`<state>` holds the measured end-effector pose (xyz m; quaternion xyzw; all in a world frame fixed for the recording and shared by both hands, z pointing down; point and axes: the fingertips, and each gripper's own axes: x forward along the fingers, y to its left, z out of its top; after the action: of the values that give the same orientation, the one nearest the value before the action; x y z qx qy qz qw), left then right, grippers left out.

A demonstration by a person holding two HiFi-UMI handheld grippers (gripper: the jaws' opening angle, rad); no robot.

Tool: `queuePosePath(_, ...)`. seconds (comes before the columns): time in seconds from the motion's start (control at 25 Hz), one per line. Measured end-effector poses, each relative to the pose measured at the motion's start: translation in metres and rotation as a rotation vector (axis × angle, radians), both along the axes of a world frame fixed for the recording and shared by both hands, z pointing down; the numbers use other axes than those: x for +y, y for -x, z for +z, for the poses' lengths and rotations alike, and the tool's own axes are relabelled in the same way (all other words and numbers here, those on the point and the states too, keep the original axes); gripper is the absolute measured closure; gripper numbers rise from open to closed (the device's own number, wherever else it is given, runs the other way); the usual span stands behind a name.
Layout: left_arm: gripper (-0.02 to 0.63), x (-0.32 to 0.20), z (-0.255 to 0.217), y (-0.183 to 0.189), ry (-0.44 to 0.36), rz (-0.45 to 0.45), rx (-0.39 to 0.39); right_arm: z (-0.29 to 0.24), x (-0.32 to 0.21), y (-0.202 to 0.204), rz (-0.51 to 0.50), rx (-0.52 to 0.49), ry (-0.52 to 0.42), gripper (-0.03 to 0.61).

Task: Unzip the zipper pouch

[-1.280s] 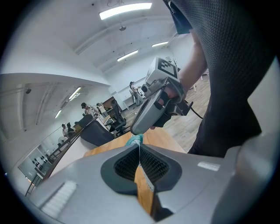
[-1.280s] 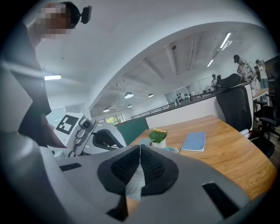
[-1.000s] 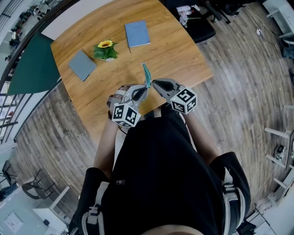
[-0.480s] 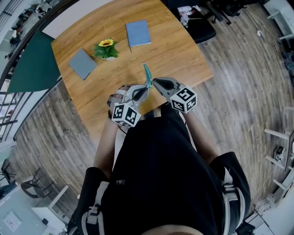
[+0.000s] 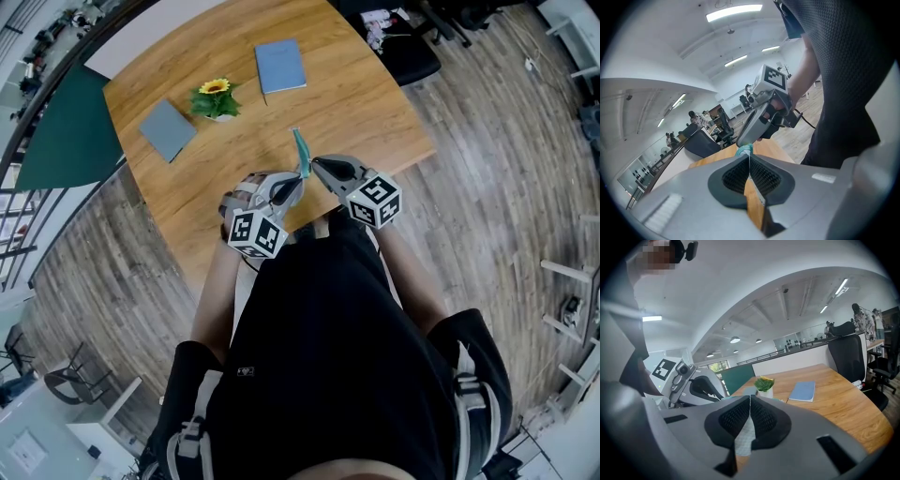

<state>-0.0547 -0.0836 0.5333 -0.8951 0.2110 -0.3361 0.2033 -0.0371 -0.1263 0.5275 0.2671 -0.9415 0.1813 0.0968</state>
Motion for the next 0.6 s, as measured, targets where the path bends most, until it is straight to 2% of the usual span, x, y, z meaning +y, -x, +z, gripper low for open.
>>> queuePosePath(0.6,0.606,-0.002,-0.001,-0.003,-0.004,0.009,-0.004,0.006,-0.012,-0.006,0.033,0.033,0.015,0.569)
